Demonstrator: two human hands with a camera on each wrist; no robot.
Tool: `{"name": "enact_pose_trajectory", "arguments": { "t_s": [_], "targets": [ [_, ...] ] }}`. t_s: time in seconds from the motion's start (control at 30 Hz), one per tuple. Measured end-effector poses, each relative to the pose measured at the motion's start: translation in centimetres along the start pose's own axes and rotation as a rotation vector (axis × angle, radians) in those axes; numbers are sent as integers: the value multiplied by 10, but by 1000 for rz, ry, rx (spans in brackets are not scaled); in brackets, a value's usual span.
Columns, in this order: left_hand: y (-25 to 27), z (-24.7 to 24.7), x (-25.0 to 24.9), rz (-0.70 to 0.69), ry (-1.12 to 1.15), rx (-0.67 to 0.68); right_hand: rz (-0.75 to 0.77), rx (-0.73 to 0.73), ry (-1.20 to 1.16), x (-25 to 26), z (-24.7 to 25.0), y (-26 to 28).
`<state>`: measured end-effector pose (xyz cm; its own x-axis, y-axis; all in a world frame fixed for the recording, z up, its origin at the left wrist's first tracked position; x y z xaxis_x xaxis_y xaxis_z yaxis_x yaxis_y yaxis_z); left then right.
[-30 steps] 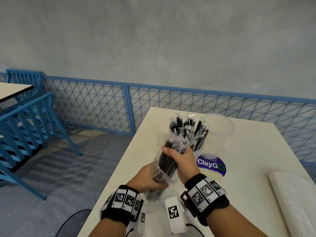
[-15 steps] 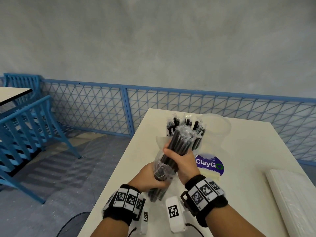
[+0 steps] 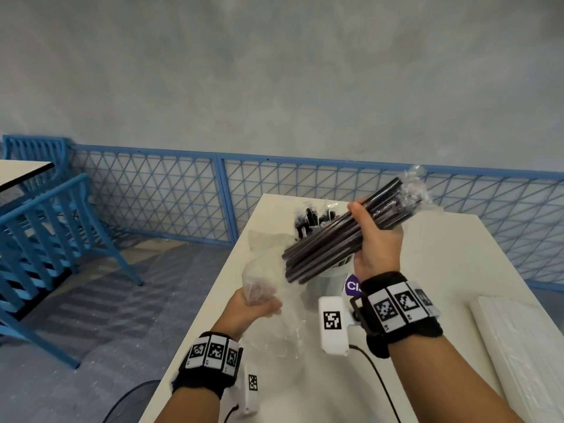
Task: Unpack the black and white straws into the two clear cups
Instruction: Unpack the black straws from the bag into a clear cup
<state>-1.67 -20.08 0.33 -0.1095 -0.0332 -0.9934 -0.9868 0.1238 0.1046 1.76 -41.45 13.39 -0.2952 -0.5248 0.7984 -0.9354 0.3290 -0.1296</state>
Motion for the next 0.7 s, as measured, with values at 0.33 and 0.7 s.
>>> {"name": "enact_pose_trajectory", "arguments": {
  "t_s": [0.33,0.7],
  "targets": [
    [-3,11,-3,-22,106,-224,340,214,415,31,-21,11],
    [-1,1,-13,-43,136,-186,194,421,712,-25,-9,15]
  ]
}}
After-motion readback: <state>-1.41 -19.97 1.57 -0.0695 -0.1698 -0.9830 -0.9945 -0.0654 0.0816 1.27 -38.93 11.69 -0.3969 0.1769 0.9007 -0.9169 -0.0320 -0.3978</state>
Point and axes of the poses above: each hand's wrist, its own y-axis away from the middle knuckle, its own z-axis out of the back of the hand, x = y × z, the point moved 2 cm from there along -y, towards the middle knuckle, and after that the axes turned 4 degrees about x, right-handed, at the moved point
